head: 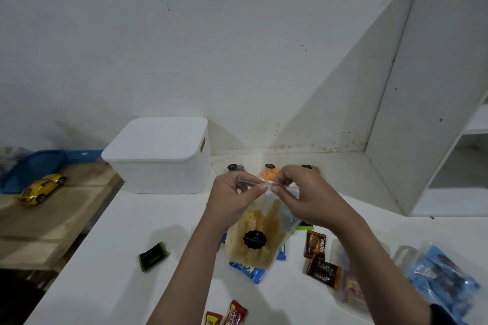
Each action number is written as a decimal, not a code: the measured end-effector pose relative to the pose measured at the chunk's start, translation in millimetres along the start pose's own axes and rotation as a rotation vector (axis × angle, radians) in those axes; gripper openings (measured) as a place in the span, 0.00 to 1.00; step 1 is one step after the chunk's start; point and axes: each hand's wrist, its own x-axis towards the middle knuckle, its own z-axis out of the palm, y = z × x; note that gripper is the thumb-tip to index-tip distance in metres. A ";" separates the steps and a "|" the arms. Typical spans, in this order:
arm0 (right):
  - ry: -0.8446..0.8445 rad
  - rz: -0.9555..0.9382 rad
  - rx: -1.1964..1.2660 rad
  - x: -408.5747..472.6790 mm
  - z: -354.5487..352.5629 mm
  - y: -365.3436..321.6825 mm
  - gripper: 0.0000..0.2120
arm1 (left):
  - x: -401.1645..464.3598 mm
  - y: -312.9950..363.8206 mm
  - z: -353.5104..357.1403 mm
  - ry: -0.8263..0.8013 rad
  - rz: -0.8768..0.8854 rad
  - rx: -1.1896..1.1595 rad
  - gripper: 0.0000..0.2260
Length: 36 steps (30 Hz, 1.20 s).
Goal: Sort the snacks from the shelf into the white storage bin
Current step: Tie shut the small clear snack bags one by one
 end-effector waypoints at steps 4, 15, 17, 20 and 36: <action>0.045 0.002 0.004 -3.3 -0.9 2.6 0.02 | -2.9 -1.4 0.5 0.053 -0.007 0.014 0.03; 0.132 0.003 0.035 -2.9 5.7 1.3 0.07 | -2.5 -1.5 -1.1 0.066 -0.044 -0.079 0.04; 0.179 0.033 0.157 -3.4 4.5 2.7 0.08 | -2.1 -1.1 -2.2 0.059 -0.041 -0.072 0.08; 0.191 0.054 0.217 -2.9 5.9 2.3 0.13 | -1.6 -0.5 -1.8 0.059 -0.034 -0.075 0.12; 0.197 0.148 0.455 -0.8 10.7 3.1 0.10 | -4.6 2.1 -14.9 0.108 -0.087 -0.138 0.07</action>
